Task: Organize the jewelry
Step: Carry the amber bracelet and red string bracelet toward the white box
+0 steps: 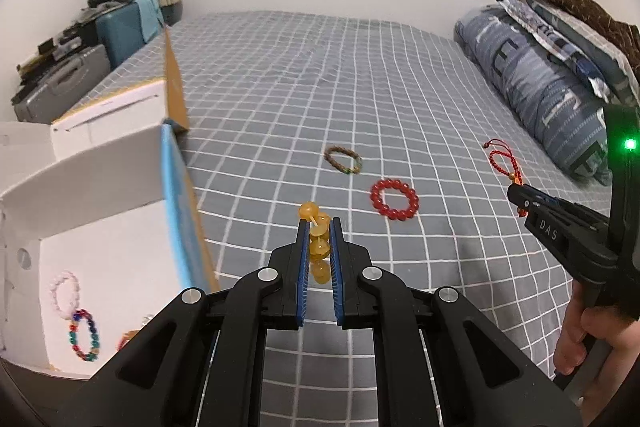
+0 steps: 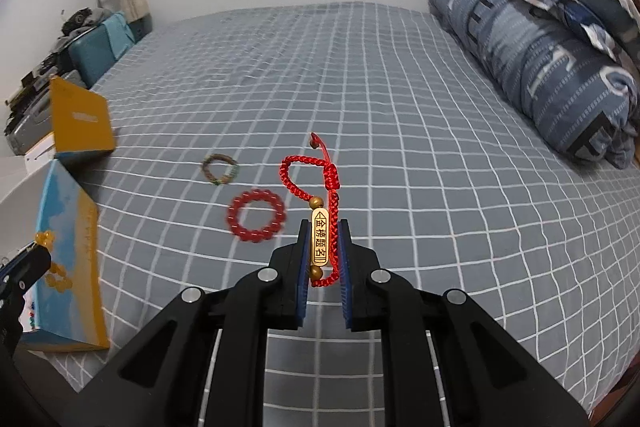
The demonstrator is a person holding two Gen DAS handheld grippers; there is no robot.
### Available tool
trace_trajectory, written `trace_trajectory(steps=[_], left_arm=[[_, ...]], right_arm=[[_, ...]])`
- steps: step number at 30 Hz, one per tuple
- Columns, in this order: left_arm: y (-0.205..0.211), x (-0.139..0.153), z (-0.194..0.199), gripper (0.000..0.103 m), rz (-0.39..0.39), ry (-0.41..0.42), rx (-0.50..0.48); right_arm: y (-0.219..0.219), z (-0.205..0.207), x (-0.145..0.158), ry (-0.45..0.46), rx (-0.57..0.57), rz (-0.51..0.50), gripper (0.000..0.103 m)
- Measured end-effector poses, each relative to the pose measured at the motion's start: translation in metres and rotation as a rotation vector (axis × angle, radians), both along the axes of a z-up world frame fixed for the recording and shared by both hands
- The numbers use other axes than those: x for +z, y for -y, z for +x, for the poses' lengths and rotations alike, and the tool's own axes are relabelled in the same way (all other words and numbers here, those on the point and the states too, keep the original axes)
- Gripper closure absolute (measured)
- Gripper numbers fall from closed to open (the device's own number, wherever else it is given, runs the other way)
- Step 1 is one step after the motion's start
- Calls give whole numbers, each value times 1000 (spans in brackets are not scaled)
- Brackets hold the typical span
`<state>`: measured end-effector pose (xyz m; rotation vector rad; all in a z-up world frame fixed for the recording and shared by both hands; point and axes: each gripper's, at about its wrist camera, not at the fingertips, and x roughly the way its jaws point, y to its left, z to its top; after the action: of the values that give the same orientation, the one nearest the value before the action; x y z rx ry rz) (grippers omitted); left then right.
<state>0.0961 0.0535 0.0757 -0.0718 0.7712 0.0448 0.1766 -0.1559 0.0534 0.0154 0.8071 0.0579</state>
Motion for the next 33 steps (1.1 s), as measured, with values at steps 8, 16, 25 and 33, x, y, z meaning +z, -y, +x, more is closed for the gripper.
trace_trajectory(steps=[8,16,25,33], left_arm=[[-32,16,-17,94,4,22,50],[-72,27,-36,94,23,35,119],[-120,33,-61,94,33,54,202],[-168,33,-84,94,39,57,281]], right_arm=[[-44,-13,20,39,71,6,91],[-95,-25,35,77,159,8,91],[-166,-37,43,114,267,5,91],[-225,-53,48,135,370,17,91]])
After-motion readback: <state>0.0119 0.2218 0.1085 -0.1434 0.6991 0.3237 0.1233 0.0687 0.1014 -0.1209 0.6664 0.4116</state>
